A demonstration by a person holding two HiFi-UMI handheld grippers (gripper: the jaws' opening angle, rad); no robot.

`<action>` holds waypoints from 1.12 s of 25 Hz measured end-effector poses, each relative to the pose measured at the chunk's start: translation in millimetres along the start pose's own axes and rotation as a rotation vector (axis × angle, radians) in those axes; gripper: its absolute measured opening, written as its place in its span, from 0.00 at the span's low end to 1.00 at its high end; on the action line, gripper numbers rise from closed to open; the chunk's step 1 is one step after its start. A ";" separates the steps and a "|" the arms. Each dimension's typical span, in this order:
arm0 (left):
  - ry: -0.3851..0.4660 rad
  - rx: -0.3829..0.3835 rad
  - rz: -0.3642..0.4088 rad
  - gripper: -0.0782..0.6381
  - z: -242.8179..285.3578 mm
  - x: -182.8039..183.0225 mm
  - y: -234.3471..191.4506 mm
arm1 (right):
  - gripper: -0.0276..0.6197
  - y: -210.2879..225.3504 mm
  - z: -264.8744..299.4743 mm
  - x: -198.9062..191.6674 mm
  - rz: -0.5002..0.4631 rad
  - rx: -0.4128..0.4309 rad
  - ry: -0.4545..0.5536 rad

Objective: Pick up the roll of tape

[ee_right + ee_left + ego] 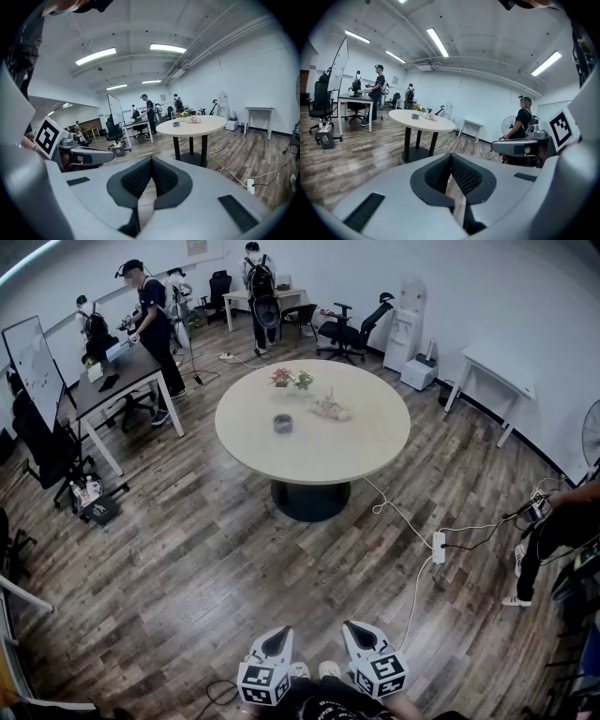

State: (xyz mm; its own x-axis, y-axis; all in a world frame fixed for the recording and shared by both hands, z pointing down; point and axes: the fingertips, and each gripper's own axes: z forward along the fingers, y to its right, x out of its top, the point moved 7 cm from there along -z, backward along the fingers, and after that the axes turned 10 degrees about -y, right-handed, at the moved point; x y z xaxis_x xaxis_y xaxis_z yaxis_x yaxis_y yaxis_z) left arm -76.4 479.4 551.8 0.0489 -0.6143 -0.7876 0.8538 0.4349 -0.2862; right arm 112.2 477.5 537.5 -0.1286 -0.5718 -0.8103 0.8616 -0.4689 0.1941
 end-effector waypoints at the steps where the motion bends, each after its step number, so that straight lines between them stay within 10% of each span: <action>1: 0.000 0.000 0.008 0.14 0.7 -2.1 3.3 | 0.05 2.4 -2.9 -2.2 0.000 -0.006 0.001; 14: 0.039 -0.029 -0.001 0.14 -10.6 -7.9 26.6 | 0.06 12.9 -24.2 -18.3 0.069 -0.036 0.013; 19: 0.059 -0.066 0.002 0.34 -10.7 -7.5 32.1 | 0.38 13.8 -26.9 -16.4 0.061 -0.006 0.039; 28: 0.053 -0.069 0.035 0.49 -9.6 -5.4 23.9 | 0.48 13.3 -25.8 -17.3 0.058 -0.030 0.047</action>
State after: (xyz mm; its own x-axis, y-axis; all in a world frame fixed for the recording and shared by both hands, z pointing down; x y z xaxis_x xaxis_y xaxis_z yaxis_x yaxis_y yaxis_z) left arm -61.3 499.4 544.0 0.0485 -0.5631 -0.8250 0.8145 0.5004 -0.2937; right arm 138.6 498.5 539.9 -0.0554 -0.5645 -0.8236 0.8812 -0.4154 0.2254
